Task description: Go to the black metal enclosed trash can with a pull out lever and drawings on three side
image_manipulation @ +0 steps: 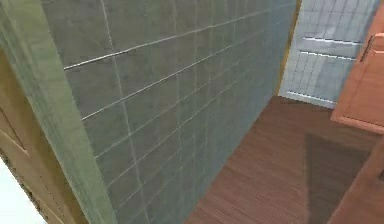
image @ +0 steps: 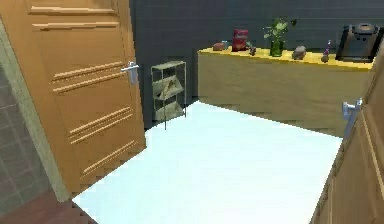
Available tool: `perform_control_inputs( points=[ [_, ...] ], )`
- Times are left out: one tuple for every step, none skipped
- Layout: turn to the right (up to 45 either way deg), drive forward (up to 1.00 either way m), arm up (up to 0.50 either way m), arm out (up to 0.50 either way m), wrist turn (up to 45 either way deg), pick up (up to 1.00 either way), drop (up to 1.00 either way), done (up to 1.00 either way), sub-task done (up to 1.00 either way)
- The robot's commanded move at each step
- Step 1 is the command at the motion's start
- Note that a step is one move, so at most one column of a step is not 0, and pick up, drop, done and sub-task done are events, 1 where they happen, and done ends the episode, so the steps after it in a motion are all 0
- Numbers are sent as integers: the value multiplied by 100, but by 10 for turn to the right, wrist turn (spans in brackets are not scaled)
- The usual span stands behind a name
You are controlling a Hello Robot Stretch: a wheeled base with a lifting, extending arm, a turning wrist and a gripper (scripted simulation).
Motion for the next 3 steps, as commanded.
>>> perform_control_inputs(
  points=[
    [120,0,0,0,0,0,0,0,0],
    [0,100,0,0,0,0,0,0,0],
    [-30,0,0,0,0,0,0,0,0]
  ],
)
